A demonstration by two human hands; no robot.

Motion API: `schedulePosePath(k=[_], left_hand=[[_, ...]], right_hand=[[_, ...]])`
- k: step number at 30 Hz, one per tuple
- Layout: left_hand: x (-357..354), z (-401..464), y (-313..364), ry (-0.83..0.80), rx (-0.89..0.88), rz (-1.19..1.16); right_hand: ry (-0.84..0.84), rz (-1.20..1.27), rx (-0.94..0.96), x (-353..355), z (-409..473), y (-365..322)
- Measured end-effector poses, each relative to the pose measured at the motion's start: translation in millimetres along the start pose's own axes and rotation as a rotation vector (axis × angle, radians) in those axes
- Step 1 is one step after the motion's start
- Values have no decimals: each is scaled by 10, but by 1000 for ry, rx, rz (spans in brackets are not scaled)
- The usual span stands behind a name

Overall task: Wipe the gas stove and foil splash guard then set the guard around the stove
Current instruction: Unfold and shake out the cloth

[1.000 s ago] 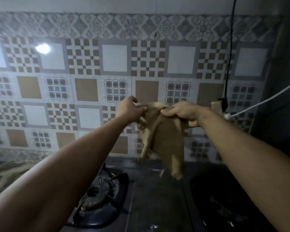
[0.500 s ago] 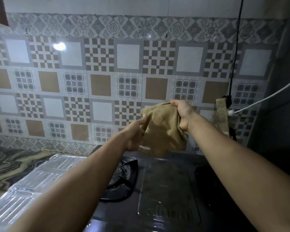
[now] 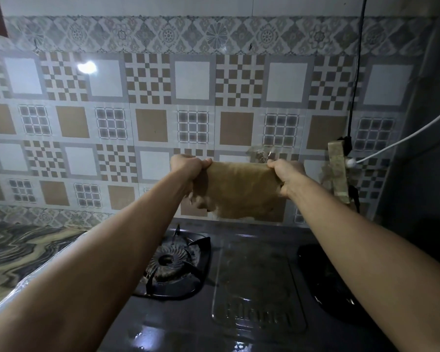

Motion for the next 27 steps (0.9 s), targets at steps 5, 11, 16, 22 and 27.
schedulePosePath(k=[5,11,16,22,27], left_hand=[[87,26,99,-1,-114,3],[167,-6,218,-26,-275,34],[171,6,275,12,-429,336],[181,48,379,50,-421,384],[125,94,304,-140,-221,250]], right_hand=[[-20,-12,52,3,8,-131],[-222,-260,240,-29,-37,-335],[-37,-735,657,-68,-118,-518],[-29,-705,704,-53,-75,-631],[-83,-645,551,-47,29,-561]])
Point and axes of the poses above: each hand's wrist, its own z-axis towards the middle knuckle, its own x-axis out of the back of the hand, y = z × x, the point moved 4 cm from there along z, towards the middle knuckle, and after that the axes turned 10 degrees about -x, right-handed, at the moved point
